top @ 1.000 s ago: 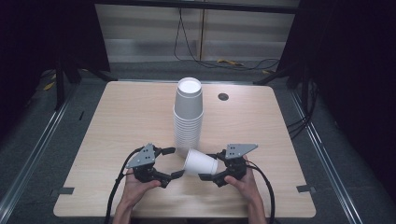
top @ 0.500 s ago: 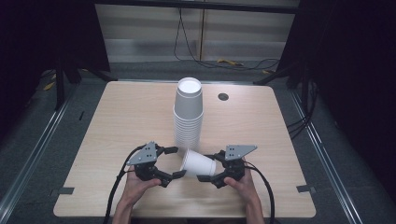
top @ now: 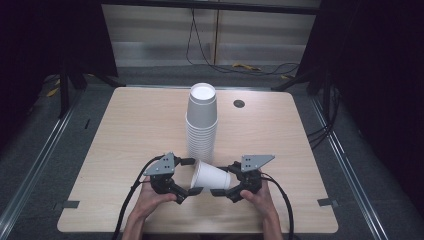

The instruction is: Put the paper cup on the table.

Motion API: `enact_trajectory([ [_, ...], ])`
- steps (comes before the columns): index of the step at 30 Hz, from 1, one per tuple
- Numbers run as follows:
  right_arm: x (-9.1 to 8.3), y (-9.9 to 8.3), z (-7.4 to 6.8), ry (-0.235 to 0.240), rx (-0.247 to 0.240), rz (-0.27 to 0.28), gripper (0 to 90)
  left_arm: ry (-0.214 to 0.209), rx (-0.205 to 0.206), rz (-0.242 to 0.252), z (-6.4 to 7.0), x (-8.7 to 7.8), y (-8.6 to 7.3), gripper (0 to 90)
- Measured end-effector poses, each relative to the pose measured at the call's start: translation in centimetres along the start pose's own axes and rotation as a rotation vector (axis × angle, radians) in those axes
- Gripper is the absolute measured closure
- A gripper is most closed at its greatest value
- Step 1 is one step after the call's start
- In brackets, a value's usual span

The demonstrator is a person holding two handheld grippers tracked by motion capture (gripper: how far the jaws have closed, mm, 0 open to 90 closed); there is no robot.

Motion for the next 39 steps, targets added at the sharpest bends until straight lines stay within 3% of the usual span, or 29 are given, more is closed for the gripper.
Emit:
enact_trajectory([
  [4, 0.0, 0.0, 0.0, 0.003, 0.001, -0.005, 23.1, -0.017, 0.003, -0.005, -0.1, 0.2, -0.1, 6.0],
  [5, 0.1, 0.0, 0.0, -0.001, -0.003, -0.005, 23.0, -0.004, 0.009, -0.013, -0.1, 0.2, -0.1, 6.5],
  [6, 0.1, 0.0, 0.0, -0.005, -0.009, 0.002, 23.0, -0.025, 0.006, -0.013, -0.2, 0.2, -0.2, 6.5],
  [8, 0.1, 0.0, -0.1, 0.000, -0.012, -0.001, 23.0, -0.018, 0.009, -0.005, -0.1, 0.4, -0.2, 5.4],
  [9, 0.1, 0.0, -0.1, 0.000, -0.013, -0.001, 23.1, -0.034, 0.012, -0.002, -0.1, 0.5, -0.2, 5.2],
  [11, 0.2, 0.0, -0.1, 0.000, -0.012, -0.004, 23.0, -0.017, 0.017, -0.008, -0.2, 0.6, -0.3, 4.9],
  [12, 0.2, 0.1, -0.1, 0.002, -0.011, -0.001, 23.0, -0.041, 0.011, 0.002, -0.1, 0.7, -0.3, 4.4],
  [17, 0.3, 0.0, -0.1, 0.009, -0.008, -0.004, 22.9, -0.058, 0.010, 0.020, -0.1, 0.9, 0.0, 4.9],
  [23, 0.5, -0.1, -0.2, 0.022, -0.010, -0.024, 22.8, -0.087, 0.013, 0.002, 0.0, 1.0, 0.1, 6.4],
  [25, 0.4, -0.1, -0.2, 0.028, -0.005, -0.020, 22.5, -0.075, 0.013, -0.003, 0.0, 0.7, 0.3, 7.5],
  [26, 0.4, 0.0, -0.2, 0.026, -0.007, -0.019, 22.2, -0.094, 0.011, 0.009, 0.0, 0.7, 0.3, 8.1],
  [31, 0.5, -0.1, -0.2, 0.015, -0.009, -0.027, 20.1, -0.069, 0.021, -0.015, 0.0, 0.5, 0.4, 10.4],
  [32, 0.6, -0.1, -0.1, 0.013, -0.015, -0.023, 19.7, -0.082, 0.019, -0.011, 0.0, 0.6, 0.4, 10.5],
  [39, 0.3, 0.0, 0.2, -0.062, -0.028, 0.004, 14.1, -0.036, 0.024, -0.028, -0.2, -0.2, 0.8, 10.5],
])
Point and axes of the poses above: each handheld gripper's, and its own axes: x roughly forward along the jaws, y roughly out of its top, z roughly to its right, the point moved 5 cm from there along x, roughly forward along the jaws, and after that the axes turned 9 degrees about z, right-handed, at the moved point
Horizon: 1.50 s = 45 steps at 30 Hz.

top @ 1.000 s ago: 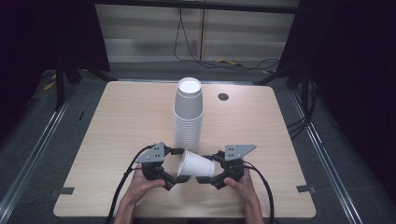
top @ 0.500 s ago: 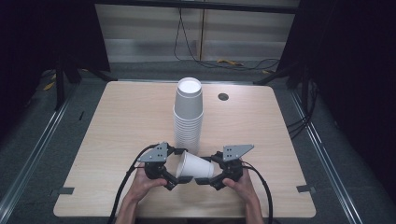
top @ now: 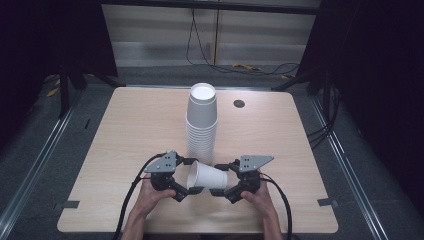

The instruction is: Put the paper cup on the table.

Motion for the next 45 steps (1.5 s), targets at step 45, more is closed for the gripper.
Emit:
enact_trajectory([
  [45, -3.0, -1.6, 2.6, -0.749, -0.096, 0.184, 13.5, 0.270, -0.064, -0.055, -2.0, -7.2, -0.5, 10.0],
])
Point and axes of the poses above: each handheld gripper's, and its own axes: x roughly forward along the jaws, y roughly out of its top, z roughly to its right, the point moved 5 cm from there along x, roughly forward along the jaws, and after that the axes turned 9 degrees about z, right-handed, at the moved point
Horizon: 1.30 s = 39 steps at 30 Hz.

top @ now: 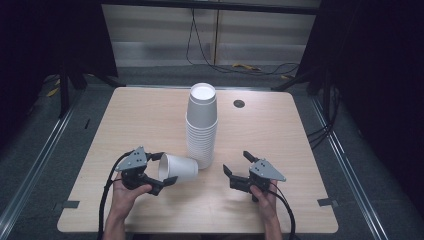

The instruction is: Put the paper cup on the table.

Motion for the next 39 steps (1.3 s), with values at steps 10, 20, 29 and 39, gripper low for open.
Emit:
enact_trajectory([
  [10, -0.7, -0.2, 0.4, -0.090, -0.033, 0.101, 13.5, 0.095, -0.026, -0.009, -1.2, -1.1, 0.2, 10.0],
  [20, -1.0, -0.2, 0.3, -0.114, -0.047, 0.134, 15.5, 0.140, -0.033, -0.012, -1.7, -2.1, 0.9, 10.0],
  [29, -1.3, -0.1, 0.5, -0.134, -0.022, 0.162, 17.0, 0.212, -0.054, -0.096, -2.8, -2.1, 0.9, 9.8],
  [39, -1.4, -0.1, 0.7, -0.140, -0.009, 0.168, 17.1, 0.238, -0.030, -0.229, -4.0, -2.0, 2.1, 9.8],
])
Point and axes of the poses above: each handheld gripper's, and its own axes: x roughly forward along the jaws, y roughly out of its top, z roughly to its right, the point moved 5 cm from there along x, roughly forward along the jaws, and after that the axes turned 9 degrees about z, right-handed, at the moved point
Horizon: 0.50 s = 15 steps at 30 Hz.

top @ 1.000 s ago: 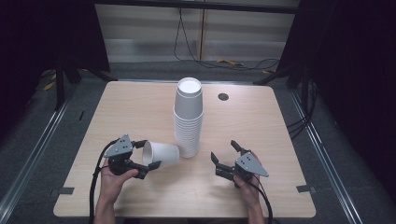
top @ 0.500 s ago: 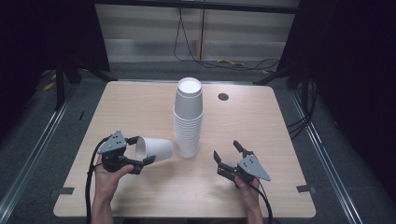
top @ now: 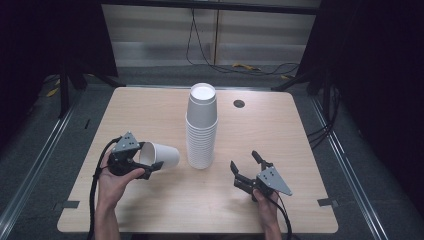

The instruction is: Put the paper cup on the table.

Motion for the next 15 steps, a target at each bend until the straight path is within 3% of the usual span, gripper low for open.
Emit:
enact_trajectory([
  [3, 0.0, 0.0, 0.0, 0.005, -0.004, 0.002, 17.0, 0.004, -0.006, -0.045, -0.7, 0.2, 0.3, 9.8],
  [7, 0.0, 0.0, 0.0, 0.011, 0.003, 0.004, 17.0, -0.019, -0.040, -0.055, -1.6, 0.7, 1.0, 9.8],
  [15, 0.0, 0.0, 0.0, 0.021, 0.004, 0.006, 17.0, 0.003, -0.021, -0.191, -3.4, 1.9, 1.4, 9.6],
])
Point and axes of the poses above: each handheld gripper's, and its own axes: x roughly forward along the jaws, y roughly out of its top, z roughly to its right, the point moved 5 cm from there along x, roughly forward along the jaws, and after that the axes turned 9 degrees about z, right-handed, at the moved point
